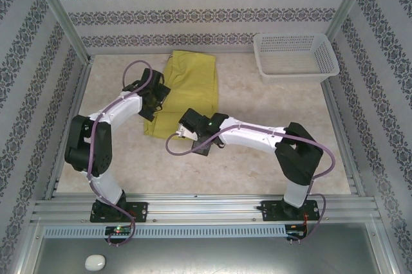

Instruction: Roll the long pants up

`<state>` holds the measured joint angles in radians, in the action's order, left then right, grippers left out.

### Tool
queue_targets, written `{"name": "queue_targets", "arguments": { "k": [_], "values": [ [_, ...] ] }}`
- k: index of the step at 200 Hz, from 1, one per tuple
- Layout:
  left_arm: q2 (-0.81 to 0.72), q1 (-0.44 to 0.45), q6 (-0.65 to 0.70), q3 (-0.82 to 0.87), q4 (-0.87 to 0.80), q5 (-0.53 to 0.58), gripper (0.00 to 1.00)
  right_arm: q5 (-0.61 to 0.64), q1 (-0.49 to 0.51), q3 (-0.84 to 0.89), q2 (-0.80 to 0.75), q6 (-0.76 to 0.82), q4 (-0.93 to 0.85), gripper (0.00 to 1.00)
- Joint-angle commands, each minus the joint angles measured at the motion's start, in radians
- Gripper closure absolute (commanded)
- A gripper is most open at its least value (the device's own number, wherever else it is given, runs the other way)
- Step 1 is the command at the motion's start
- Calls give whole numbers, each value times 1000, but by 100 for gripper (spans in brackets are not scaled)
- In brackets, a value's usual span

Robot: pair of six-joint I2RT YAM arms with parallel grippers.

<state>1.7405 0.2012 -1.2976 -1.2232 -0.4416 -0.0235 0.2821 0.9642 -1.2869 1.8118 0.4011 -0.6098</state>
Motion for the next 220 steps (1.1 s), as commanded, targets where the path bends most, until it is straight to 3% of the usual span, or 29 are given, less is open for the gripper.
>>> {"name": "queue_targets", "arguments": {
  "k": [1,20,60,78,93,116,185,220],
  "values": [
    [-34,-72,29,42,61,-125,0,67,1,-5,40,73,50,13],
    [-50,-114,45,51,76,-202,0,72,0,-23,80,89,54,13],
    [-98,-138,93,41,45,-259,0,93,-25,-35,165,163,125,13],
    [-116,-146,104,47,33,-280,0,73,-60,-45,199,197,168,22],
    [-136,-149,107,61,26,-292,0,22,-98,-90,227,185,136,47],
    [-180,-151,111,93,14,-305,0,-79,-146,-155,244,155,69,100],
    [-303,-146,89,200,-1,-310,0,-406,-224,-437,267,-4,-256,100],
    [-319,-112,59,220,12,-319,0,-503,-248,-589,308,-49,-405,100]
  ]
}}
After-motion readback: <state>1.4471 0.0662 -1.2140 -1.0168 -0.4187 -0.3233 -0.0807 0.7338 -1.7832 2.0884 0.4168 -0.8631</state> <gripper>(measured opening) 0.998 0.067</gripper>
